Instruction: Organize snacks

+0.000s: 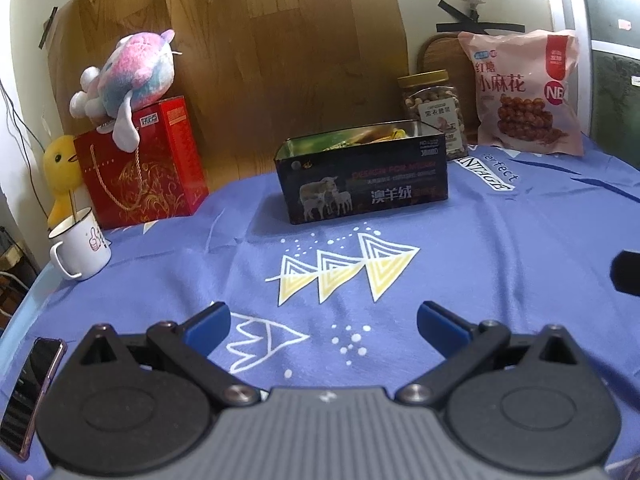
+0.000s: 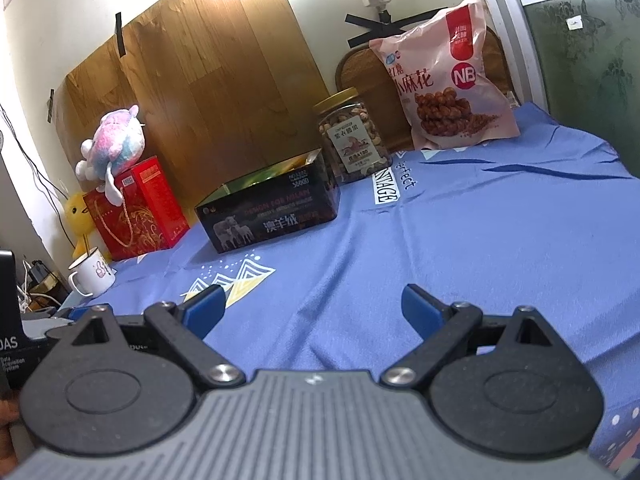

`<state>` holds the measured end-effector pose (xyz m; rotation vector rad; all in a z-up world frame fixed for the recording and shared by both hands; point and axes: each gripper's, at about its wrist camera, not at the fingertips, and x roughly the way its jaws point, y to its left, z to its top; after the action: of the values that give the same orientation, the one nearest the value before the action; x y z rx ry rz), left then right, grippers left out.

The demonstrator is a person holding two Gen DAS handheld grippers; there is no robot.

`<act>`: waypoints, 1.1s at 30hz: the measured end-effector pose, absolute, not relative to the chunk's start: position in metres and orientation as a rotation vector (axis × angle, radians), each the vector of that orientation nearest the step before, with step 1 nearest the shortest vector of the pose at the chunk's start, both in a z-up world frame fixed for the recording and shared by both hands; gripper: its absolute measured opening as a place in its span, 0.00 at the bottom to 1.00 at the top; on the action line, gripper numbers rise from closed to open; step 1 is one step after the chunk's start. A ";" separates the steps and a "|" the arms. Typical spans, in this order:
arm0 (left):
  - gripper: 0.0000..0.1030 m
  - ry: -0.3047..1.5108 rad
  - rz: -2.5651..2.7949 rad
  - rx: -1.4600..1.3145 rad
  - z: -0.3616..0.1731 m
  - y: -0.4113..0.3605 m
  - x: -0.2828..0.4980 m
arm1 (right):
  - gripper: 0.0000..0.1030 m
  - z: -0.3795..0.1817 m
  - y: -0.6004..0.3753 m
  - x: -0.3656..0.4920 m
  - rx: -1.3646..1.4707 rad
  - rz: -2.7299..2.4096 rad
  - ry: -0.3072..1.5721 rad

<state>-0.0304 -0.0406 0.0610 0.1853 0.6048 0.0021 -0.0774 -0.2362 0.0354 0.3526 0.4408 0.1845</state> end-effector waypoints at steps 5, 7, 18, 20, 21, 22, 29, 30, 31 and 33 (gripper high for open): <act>1.00 0.609 -0.005 0.187 0.059 -0.039 -0.028 | 0.93 0.037 -0.233 -0.077 0.339 0.199 0.433; 1.00 0.609 0.001 0.184 0.058 -0.037 -0.026 | 0.93 0.036 -0.231 -0.076 0.326 0.198 0.429; 1.00 0.604 -0.022 0.178 0.062 -0.042 -0.030 | 0.93 0.037 -0.232 -0.085 0.332 0.175 0.426; 1.00 0.599 -0.036 0.184 0.064 -0.045 -0.035 | 0.93 0.038 -0.233 -0.090 0.332 0.163 0.425; 1.00 0.596 -0.043 0.191 0.064 -0.047 -0.038 | 0.93 0.039 -0.234 -0.093 0.331 0.157 0.422; 1.00 0.595 -0.048 0.197 0.065 -0.049 -0.040 | 0.93 0.039 -0.235 -0.097 0.331 0.152 0.418; 1.00 0.584 -0.065 0.211 0.072 -0.051 -0.054 | 0.93 0.042 -0.239 -0.114 0.350 0.128 0.394; 1.00 0.581 -0.064 0.209 0.073 -0.050 -0.055 | 0.93 0.043 -0.238 -0.116 0.351 0.130 0.391; 1.00 0.578 -0.061 0.208 0.075 -0.050 -0.056 | 0.93 0.043 -0.238 -0.117 0.350 0.132 0.388; 1.00 0.567 -0.056 0.206 0.079 -0.048 -0.058 | 0.93 0.043 -0.237 -0.118 0.347 0.137 0.385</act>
<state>-0.0578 -0.0479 0.0785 0.2061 0.5673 -0.0561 -0.1180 -0.2367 0.0432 0.3474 0.3854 0.1365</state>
